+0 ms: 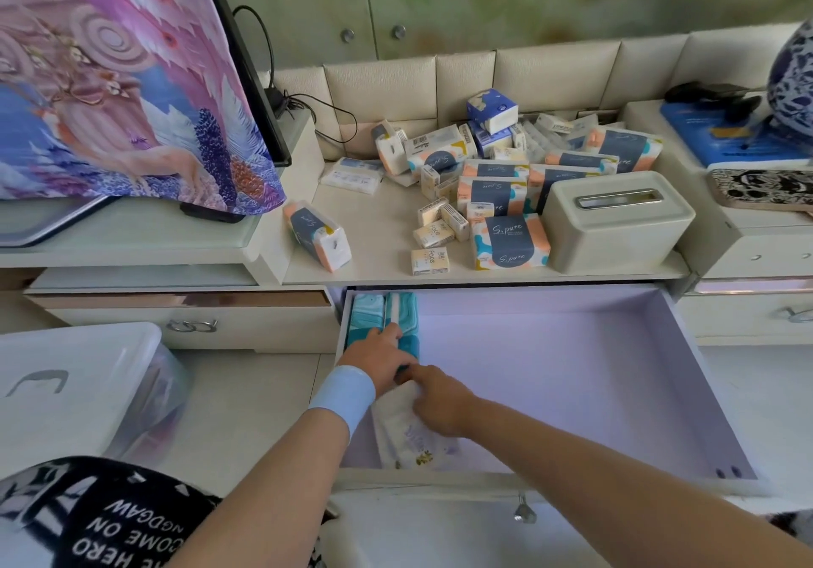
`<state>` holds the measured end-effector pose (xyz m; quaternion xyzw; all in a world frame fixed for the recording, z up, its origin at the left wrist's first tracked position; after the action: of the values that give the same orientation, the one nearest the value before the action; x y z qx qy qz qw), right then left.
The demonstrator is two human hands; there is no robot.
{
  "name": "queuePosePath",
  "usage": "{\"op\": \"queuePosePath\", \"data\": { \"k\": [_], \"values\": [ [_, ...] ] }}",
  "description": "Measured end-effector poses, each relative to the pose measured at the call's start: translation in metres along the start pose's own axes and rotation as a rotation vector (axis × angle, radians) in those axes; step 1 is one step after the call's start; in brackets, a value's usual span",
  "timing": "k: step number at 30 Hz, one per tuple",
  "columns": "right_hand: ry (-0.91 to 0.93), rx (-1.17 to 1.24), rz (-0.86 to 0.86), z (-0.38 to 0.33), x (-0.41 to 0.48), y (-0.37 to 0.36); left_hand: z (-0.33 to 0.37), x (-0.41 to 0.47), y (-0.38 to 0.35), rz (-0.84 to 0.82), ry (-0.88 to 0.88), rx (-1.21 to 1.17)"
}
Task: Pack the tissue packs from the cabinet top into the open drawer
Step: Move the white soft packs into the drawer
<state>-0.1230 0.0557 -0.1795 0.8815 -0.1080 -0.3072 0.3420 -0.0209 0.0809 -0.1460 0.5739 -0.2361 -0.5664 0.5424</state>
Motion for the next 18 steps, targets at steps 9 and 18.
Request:
{"op": "queuePosePath", "data": {
  "k": [9,18],
  "values": [
    [-0.264,0.427,0.147,0.02,-0.005,-0.032,-0.031,-0.022,0.002,0.118,0.026,-0.173],
    [-0.332,0.747,-0.122,0.003,-0.004,-0.049,-0.043,-0.04,-0.006,0.053,0.089,-0.184]
  ]
}}
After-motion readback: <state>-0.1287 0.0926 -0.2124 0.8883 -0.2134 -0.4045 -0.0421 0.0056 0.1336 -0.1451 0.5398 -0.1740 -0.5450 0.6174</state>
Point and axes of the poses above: each hand's wrist, its own x-axis towards the middle knuckle, its own y-axis out of the back of the hand, z = x × y, the point moved 7 cm from there along x, towards the middle knuckle, and after that the axes turned 13 degrees about -x, right-handed, at the moved point
